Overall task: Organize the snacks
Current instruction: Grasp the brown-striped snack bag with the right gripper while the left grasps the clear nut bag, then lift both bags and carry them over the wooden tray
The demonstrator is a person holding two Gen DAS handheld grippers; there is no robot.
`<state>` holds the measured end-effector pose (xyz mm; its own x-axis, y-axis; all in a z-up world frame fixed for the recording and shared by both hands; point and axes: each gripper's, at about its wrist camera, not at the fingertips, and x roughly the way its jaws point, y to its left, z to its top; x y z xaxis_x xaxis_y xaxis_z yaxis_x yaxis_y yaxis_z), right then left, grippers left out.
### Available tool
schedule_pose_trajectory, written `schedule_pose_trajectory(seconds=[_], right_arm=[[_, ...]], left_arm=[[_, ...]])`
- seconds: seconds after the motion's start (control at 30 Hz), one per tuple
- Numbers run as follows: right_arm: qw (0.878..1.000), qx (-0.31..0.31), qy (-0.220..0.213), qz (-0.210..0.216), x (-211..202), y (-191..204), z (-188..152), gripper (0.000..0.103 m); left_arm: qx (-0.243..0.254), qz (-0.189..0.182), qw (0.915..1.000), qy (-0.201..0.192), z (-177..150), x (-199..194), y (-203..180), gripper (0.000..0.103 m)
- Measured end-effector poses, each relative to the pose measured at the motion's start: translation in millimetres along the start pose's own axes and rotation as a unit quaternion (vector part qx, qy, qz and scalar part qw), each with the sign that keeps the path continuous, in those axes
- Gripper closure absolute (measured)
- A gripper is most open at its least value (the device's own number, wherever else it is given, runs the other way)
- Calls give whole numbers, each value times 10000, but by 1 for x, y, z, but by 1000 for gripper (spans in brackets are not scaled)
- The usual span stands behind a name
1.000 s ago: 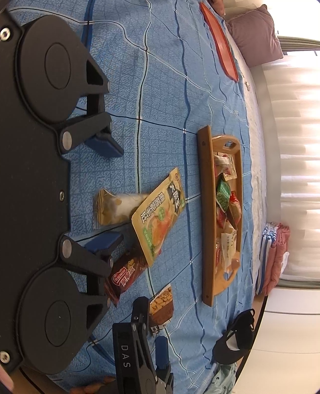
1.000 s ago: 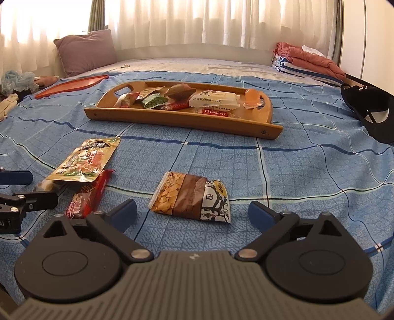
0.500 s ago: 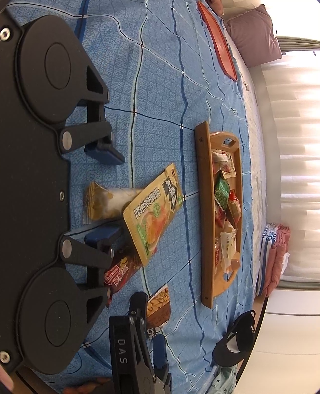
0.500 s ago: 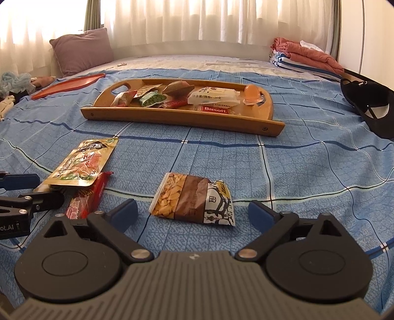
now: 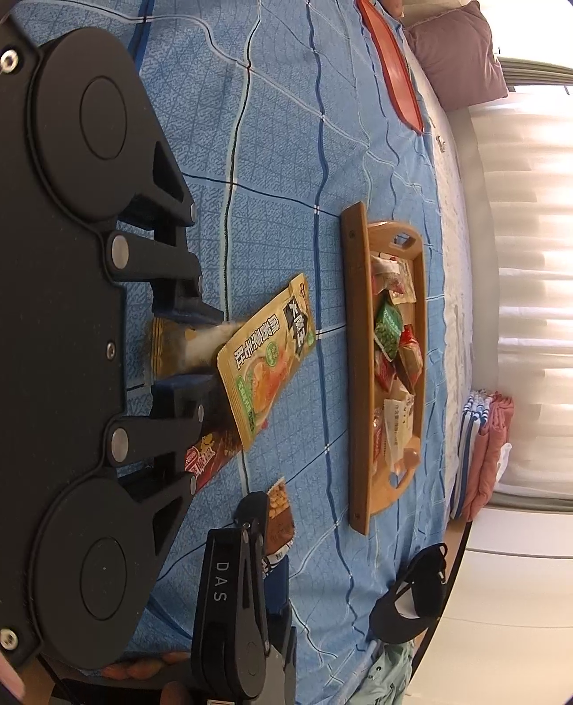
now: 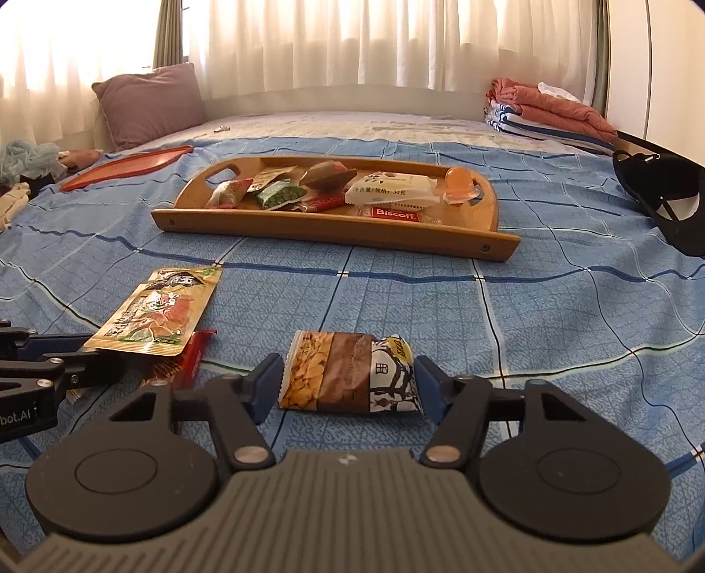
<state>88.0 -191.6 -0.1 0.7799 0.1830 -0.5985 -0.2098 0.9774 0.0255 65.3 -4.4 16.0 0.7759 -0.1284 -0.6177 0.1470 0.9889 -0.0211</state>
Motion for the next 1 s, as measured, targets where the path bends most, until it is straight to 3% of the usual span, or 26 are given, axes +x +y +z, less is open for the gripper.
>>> schedule_pose_trajectory(seconds=[0.47,1.0], right_arm=[[9996,52,-277,69,-17,1,11,40],[9966,440,-672,206,-28,-11,57,43]], left_arm=[[-24,-127,9988,-474,23,-31,-4,81],[-113,-334,9933,-1103,77,-50,-5,81]])
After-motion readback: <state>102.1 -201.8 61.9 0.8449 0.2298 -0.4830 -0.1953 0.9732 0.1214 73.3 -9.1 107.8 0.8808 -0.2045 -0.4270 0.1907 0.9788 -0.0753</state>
